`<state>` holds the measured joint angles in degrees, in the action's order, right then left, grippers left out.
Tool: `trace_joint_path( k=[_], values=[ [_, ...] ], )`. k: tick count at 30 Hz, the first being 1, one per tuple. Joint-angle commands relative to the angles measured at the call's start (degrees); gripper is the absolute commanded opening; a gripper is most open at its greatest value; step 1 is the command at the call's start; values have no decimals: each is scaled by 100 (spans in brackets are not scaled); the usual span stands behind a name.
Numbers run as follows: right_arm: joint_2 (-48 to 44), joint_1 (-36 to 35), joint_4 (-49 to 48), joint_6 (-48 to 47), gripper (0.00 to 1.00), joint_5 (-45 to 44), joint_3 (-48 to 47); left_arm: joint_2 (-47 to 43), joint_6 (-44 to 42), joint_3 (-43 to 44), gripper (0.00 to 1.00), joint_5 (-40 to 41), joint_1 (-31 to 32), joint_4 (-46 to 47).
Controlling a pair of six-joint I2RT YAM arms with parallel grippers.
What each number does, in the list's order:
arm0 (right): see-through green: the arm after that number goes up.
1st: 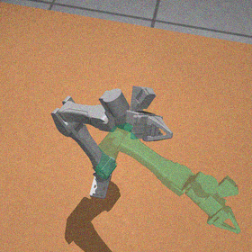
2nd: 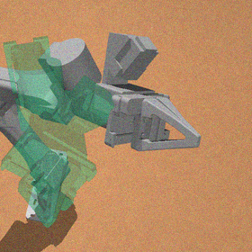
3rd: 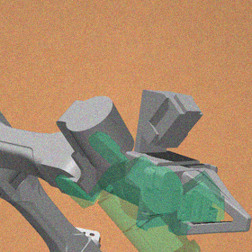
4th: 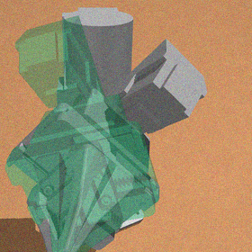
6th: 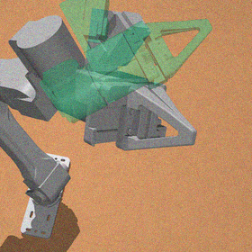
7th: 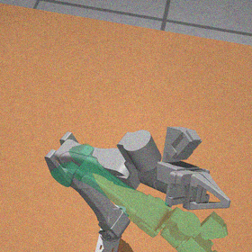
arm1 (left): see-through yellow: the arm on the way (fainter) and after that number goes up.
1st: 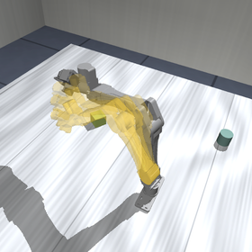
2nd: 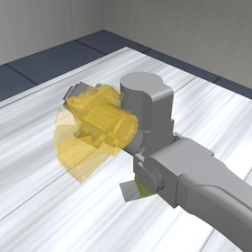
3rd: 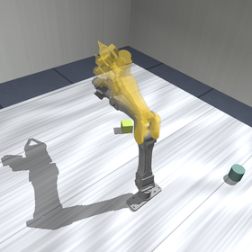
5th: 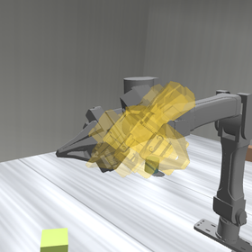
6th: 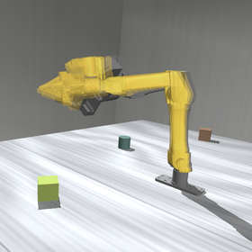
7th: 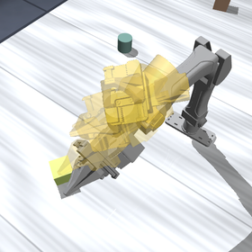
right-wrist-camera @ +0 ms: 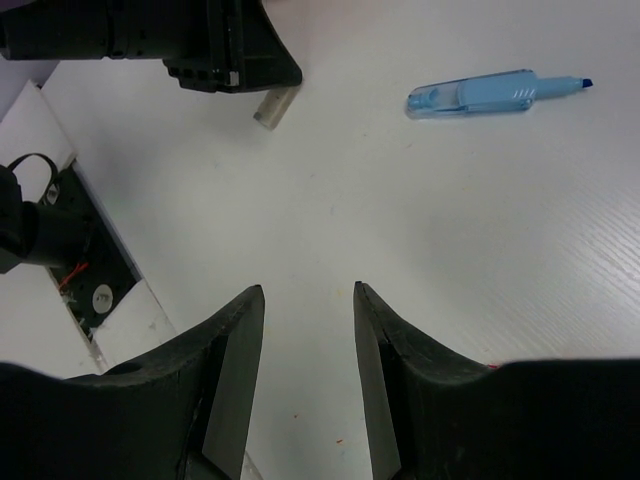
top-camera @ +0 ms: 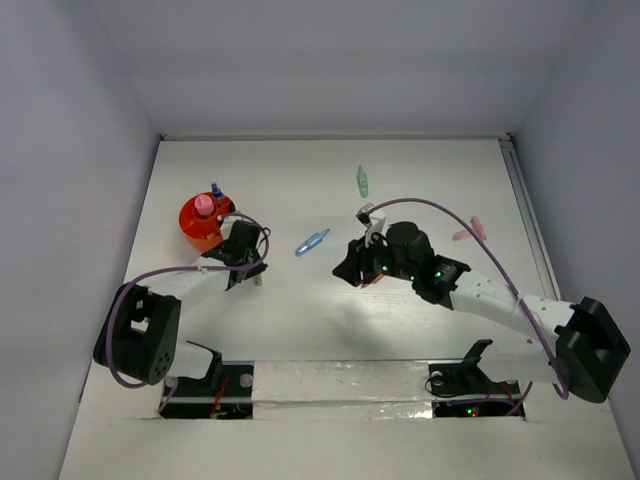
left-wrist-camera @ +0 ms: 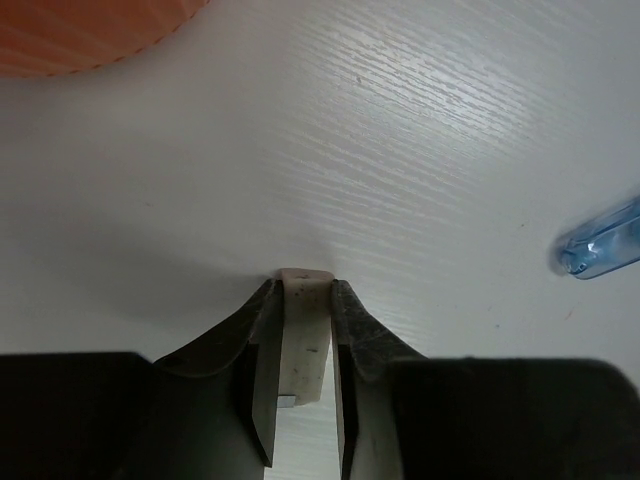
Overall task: Sort the stationery into containers
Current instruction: Pick up the stationery from the center of the board.
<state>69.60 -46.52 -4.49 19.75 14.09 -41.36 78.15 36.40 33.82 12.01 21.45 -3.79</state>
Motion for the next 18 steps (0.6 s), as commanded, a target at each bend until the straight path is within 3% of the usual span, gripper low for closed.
trace_joint_path(
  k=[1,7,12,18],
  values=[
    [-263,-24,-192,3,47,-240,76,26,-98,-8,0,-15,105,-780],
    [-263,-24,-219,20,47,-275,102,-1450,-274,589,0,784,105,-1527],
    [-254,-24,-245,38,47,-284,137,-2409,-572,897,0,1277,-430,-1791],
    [-263,-24,-324,64,47,-187,172,-2743,-679,916,0,1409,-1178,-1144]
  ],
)
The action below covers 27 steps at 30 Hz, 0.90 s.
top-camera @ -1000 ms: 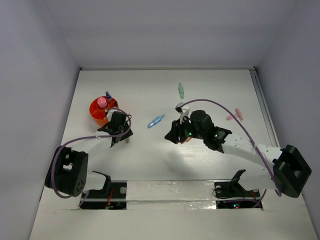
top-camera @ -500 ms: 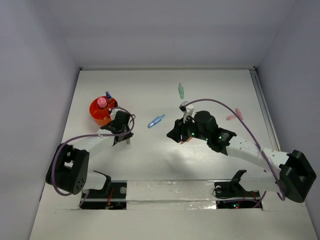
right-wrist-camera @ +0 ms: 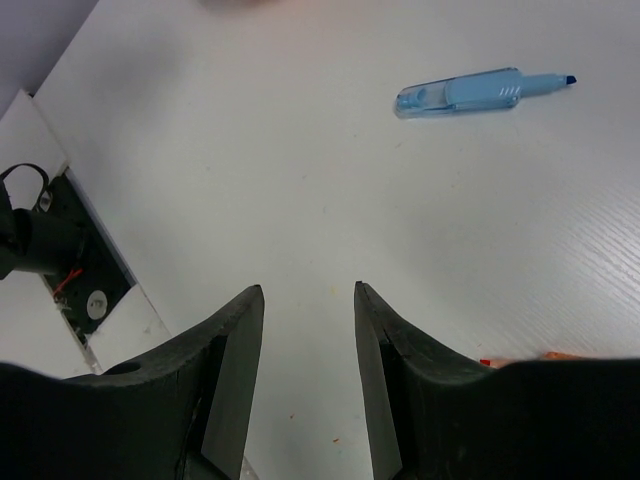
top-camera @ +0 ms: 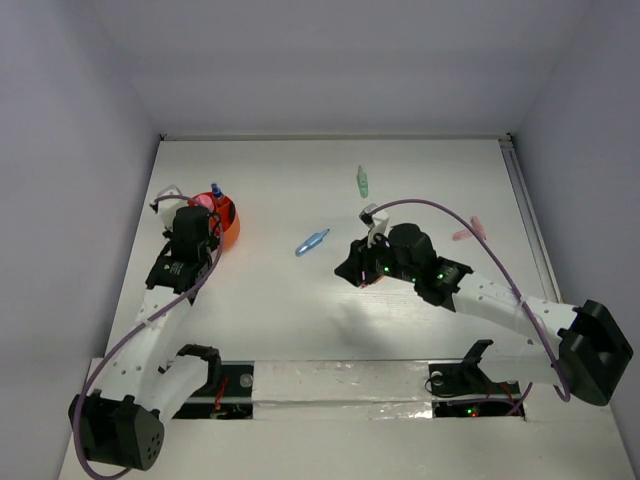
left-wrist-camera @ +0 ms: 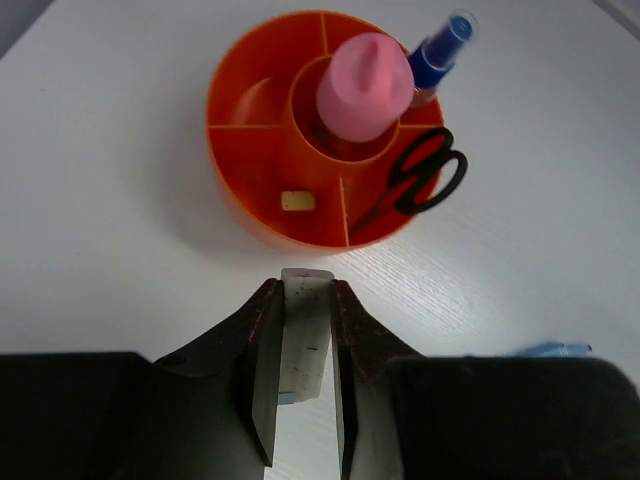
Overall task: Sort the stationery into containers
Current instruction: Pick up the stationery from the center of the board, then place the stationery in the storage box.
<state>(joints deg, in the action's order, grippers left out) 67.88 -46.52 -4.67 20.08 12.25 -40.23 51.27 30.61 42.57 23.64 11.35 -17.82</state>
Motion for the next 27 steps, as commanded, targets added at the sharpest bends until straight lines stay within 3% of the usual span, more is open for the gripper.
trace_joint_path(
  k=[1,6,11,27],
  values=[
    [-99,-24,-289,23,47,-3,68,-99,66,15,0,290,-238,384],
    [-196,-24,-307,23,47,23,103,-231,718,-195,0,658,-353,1192],
    [-292,-24,-386,40,48,76,173,-3,727,-336,0,1265,-353,1939],
    [-275,-24,-535,58,48,243,235,691,850,-1005,0,1802,-406,3592]
  ],
)
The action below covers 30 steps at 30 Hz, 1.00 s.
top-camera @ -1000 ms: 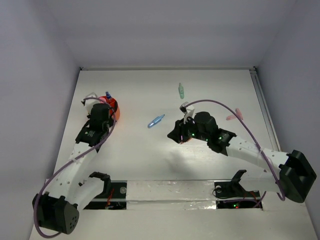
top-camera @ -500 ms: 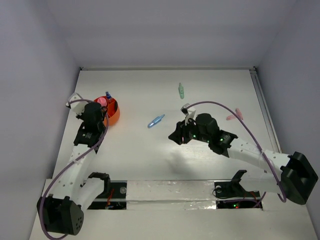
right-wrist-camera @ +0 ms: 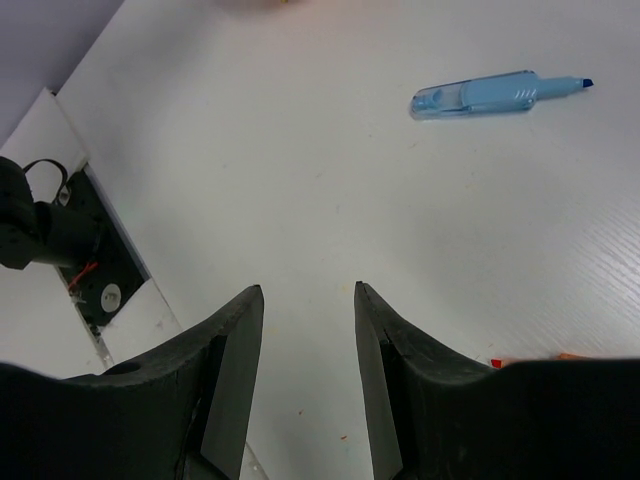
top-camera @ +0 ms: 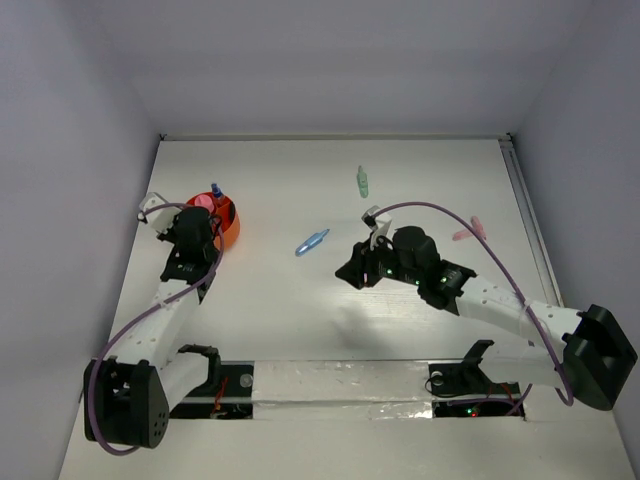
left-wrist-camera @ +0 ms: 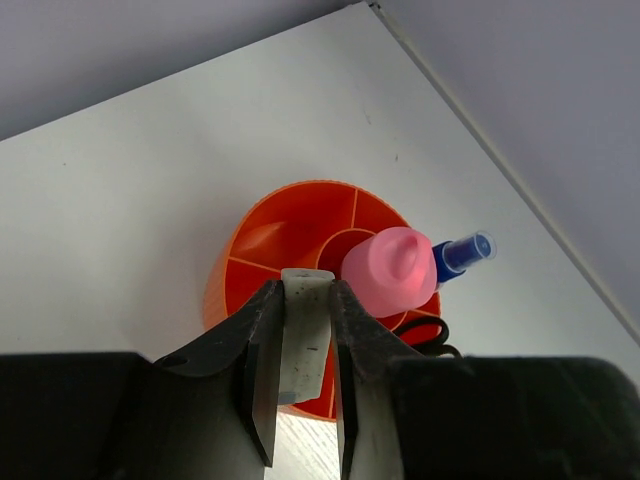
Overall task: Sort the stationery into containers
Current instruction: Place the stationery in the storage box.
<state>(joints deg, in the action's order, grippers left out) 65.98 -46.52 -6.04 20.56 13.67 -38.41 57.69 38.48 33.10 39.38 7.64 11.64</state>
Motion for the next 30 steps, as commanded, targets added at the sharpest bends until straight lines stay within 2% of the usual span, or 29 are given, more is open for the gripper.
trace_joint_path(
  k=[1,13,15,19,26,29,30],
  values=[
    [-85,-24,-398,10,48,101,62,171,63,-76,0,246,-34,690],
    [-94,-24,-433,-8,48,92,80,655,265,-524,1,299,-34,1419],
    [-85,-24,-442,-8,48,83,88,726,309,-559,9,316,-34,1429],
    [-67,-24,-459,-8,48,109,80,770,327,-542,17,299,-34,1437],
    [-32,-24,-468,1,48,162,80,770,371,-550,22,272,-34,1446],
    [-15,-24,-485,10,48,180,71,718,432,-533,30,202,-34,1403],
    [-15,-24,-477,10,48,180,80,682,450,-524,35,176,-34,1333]
  ],
)
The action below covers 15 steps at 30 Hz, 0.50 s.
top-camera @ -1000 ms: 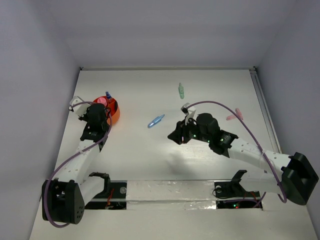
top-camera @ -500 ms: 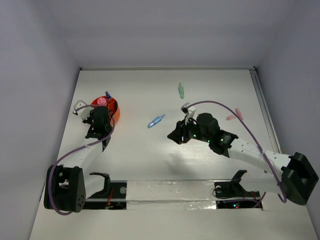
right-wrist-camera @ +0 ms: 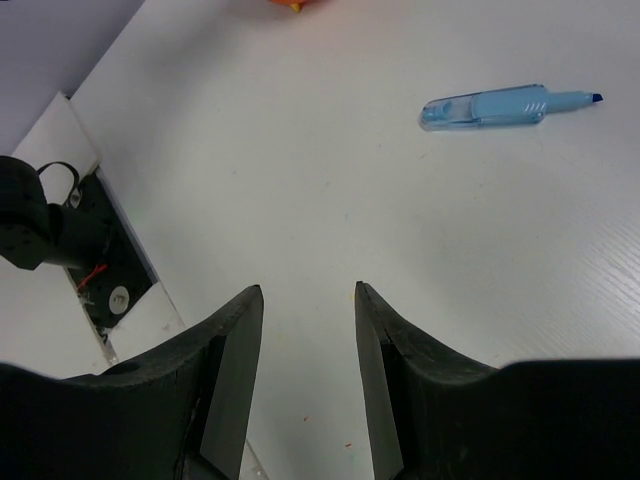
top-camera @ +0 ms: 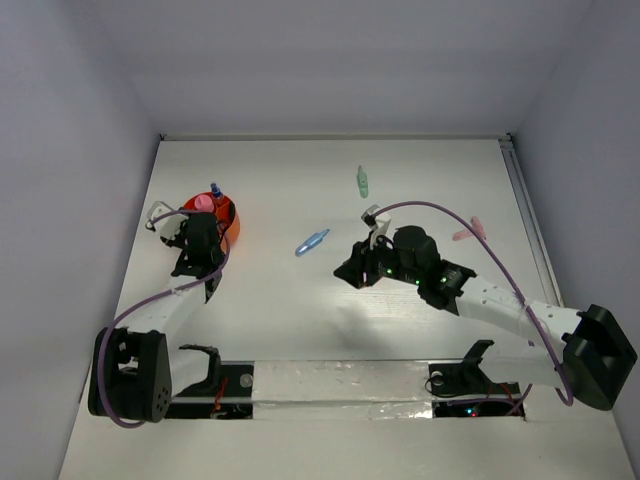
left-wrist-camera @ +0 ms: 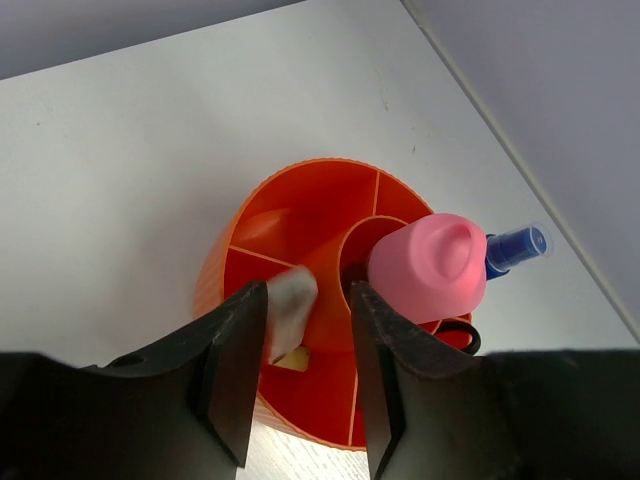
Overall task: Sort the stationery into containers
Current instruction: Place the stationery in the storage box.
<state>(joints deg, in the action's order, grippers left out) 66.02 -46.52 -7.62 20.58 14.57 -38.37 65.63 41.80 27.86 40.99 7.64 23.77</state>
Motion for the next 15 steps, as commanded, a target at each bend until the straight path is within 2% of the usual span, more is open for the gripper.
trace_joint_path(
  k=[1,8,15],
  values=[
    [-10,-24,-319,8,48,99,75,-146,135,9,38,-3,-34,102],
    [7,-24,-319,8,48,108,58,-795,153,-96,41,-127,27,-179],
    [25,-24,-311,8,48,160,49,-1228,-40,-210,34,-732,194,-689]
  ],
)
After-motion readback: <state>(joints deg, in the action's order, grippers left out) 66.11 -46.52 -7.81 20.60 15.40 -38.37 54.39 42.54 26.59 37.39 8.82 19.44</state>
